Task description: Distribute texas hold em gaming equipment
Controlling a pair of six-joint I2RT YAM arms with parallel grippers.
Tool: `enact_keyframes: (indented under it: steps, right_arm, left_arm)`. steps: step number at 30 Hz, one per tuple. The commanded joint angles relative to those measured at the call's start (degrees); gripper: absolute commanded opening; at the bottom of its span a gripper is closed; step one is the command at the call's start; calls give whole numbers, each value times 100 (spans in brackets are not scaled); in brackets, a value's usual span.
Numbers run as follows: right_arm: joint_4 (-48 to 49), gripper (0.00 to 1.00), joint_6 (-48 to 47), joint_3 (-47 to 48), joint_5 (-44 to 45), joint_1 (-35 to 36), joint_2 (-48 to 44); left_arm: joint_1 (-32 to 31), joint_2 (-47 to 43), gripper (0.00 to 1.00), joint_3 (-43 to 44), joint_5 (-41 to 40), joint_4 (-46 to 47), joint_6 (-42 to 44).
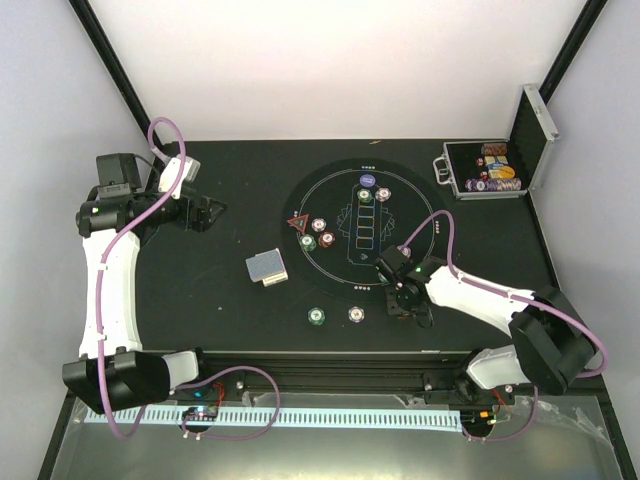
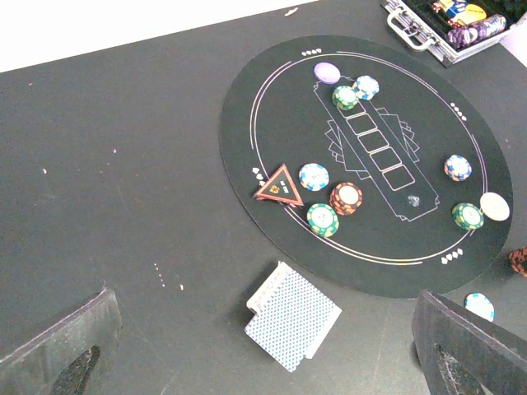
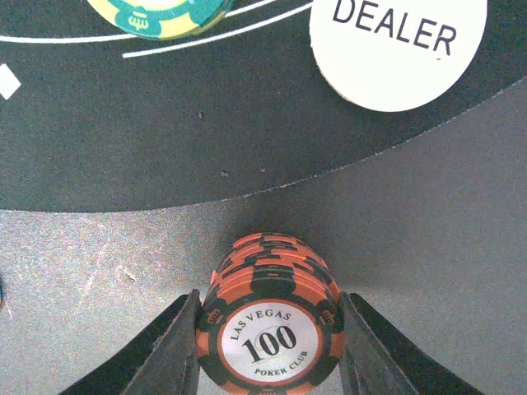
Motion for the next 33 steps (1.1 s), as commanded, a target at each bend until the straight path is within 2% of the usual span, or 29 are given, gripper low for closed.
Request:
enact_keyframes:
  steps: [1,7,11,16,24,33]
  right_arm:
    - [55,30,28,-17,99,-20,33]
    - [-370,23,-39,451,278,-28,-173]
    - [-812,23,-184,1172,609,-45,-207]
    - [-1067,22,-563,2227,751,-329,195]
    - [-1000,22,-1269,4147,621,-1162,1566]
    - [-1125,22,-1579,6388,346,-2098,3819]
  left_arm:
    - [36,18,99,215,103,-37,-16]
    - [31,12,99,221,86,-45,-10]
    - [31,-4,99,225,82,-41,-16]
    - [34,-12,99,245,64,-62,-16]
    - [30,-7,99,278,11,-102,1]
    - [34,46,99,270,-21,-77,26]
